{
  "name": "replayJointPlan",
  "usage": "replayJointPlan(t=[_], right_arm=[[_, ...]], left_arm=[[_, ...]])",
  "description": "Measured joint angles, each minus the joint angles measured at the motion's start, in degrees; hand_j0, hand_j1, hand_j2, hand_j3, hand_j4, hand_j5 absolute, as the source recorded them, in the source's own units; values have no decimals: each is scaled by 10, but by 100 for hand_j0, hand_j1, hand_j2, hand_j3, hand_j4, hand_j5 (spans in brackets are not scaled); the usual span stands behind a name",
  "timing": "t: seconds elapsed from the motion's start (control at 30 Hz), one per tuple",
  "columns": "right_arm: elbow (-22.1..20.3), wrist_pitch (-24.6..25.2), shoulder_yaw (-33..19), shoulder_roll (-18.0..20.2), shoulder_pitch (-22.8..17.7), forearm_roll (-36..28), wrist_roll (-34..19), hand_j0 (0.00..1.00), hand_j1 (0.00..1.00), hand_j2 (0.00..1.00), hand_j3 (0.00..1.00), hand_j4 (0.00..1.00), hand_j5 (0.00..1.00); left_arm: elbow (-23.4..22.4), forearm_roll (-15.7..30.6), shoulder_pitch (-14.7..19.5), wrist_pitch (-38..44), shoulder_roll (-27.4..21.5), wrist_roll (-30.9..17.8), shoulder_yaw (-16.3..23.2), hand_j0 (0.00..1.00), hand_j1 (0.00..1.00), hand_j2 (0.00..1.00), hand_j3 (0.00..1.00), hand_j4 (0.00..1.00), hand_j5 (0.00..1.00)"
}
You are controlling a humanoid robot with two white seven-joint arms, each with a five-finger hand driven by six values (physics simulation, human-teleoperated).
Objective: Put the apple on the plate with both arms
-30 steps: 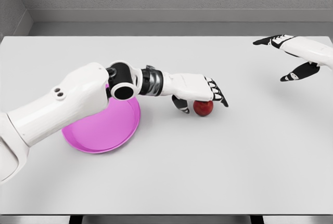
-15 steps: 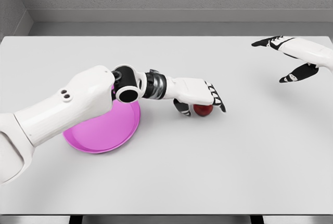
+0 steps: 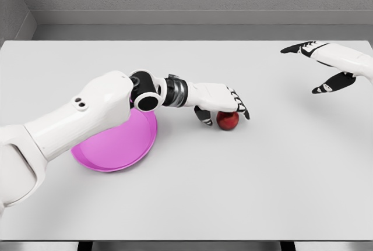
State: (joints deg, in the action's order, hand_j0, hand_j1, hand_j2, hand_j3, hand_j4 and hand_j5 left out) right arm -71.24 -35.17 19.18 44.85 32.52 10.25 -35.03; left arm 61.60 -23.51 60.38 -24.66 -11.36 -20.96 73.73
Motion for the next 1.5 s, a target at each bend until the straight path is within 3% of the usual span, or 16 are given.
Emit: replayJointPlan(t=[0.27, 0.37, 0.6, 0.83, 1.23, 1.33, 1.5], right_arm=[[-3, 0, 0, 0, 0, 0, 0, 100, 100, 100, 100, 100, 100], [-6, 0, 0, 0, 0, 0, 0, 100, 100, 100, 100, 100, 100], [-8, 0, 0, 1, 1, 0, 0, 100, 100, 100, 100, 100, 100], [-8, 0, 3, 1, -1, 0, 0, 100, 100, 100, 100, 100, 100], [-18, 0, 4, 1, -1, -1, 0, 100, 100, 100, 100, 100, 100], [-21, 0, 4, 1, -1, -1, 0, 100, 100, 100, 100, 100, 100], [-23, 0, 4, 2, -1, -1, 0, 100, 100, 100, 100, 100, 100]], left_arm=[[-4, -2, 0, -1, 6, 0, 0, 82, 82, 82, 82, 82, 82], [-4, -3, 0, -3, 7, 0, 1, 74, 74, 74, 74, 74, 74], [-4, -4, -2, -7, 7, -1, 2, 73, 73, 73, 73, 73, 73], [-4, -4, -2, -17, 6, -1, 3, 61, 61, 61, 61, 61, 61], [1, -1, 5, -68, 0, -1, 1, 54, 54, 54, 54, 54, 54], [28, 8, 10, -90, -21, 1, -1, 54, 54, 54, 54, 54, 54], [132, 57, 11, -102, -120, 2, -16, 48, 48, 48, 48, 48, 48]])
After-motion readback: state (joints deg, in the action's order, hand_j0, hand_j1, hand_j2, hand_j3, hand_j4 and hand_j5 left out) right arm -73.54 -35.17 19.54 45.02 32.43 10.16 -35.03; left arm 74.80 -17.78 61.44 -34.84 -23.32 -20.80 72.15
